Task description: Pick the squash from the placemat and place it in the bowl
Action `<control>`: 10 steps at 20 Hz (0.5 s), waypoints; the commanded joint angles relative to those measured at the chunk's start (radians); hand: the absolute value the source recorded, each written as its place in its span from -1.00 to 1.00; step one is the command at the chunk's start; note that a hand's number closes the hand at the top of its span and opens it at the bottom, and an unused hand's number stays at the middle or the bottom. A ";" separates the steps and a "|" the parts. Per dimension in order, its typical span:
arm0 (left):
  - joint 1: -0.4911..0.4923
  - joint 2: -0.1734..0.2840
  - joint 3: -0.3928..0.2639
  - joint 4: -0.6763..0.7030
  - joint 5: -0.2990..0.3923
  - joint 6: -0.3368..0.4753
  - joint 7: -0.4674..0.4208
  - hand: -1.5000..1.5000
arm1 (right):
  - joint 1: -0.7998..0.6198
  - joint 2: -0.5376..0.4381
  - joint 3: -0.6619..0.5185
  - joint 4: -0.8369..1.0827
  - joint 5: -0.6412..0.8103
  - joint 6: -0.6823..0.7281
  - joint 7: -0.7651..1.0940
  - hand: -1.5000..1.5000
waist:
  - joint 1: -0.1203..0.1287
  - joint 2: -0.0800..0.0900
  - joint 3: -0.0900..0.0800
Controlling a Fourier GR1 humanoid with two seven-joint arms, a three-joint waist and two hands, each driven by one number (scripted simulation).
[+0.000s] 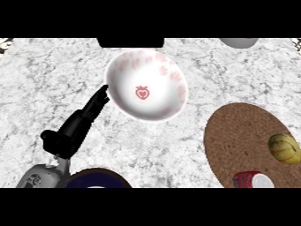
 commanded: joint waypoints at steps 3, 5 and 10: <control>-0.004 -0.013 0.042 0.013 -0.023 -0.034 -0.005 0.00 | 0.079 0.050 -0.080 -0.117 0.047 0.010 0.052 -1.00 | -0.011 -0.001 0.000; 0.050 -0.035 0.011 -0.042 -0.046 -0.013 0.019 0.00 | 0.077 0.099 -0.069 -0.087 0.159 -0.005 -0.002 -1.00 | -0.007 -0.001 0.000; 0.028 -0.033 0.044 -0.058 -0.024 -0.044 0.043 0.00 | 0.132 0.177 -0.080 -0.246 0.230 -0.126 0.052 -1.00 | -0.010 -0.002 0.000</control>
